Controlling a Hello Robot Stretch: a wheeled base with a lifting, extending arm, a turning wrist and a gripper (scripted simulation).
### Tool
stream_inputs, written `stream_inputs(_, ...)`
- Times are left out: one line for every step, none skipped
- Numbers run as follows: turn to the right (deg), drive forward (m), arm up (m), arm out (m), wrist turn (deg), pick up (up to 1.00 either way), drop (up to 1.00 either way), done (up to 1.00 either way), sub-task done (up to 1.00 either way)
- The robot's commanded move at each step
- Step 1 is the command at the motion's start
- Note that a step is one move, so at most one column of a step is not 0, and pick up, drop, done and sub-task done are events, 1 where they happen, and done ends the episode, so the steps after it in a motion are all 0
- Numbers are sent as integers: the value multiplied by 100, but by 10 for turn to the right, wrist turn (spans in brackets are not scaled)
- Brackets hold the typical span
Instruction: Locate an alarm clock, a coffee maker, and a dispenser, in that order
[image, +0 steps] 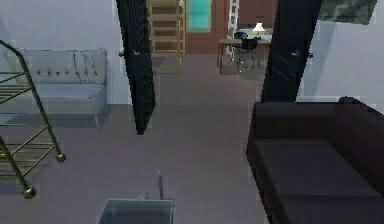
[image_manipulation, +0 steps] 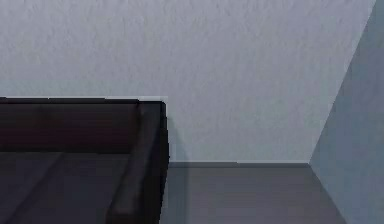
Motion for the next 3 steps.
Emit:
stream_inputs(0, 15, 0, 0, 0, 0, 0, 0, 0)
stream_inputs(90, 0, 0, 0, 0, 0, 0, 0, 0)
stream_inputs(0, 100, 0, 0, 0, 0, 0, 0, 0)
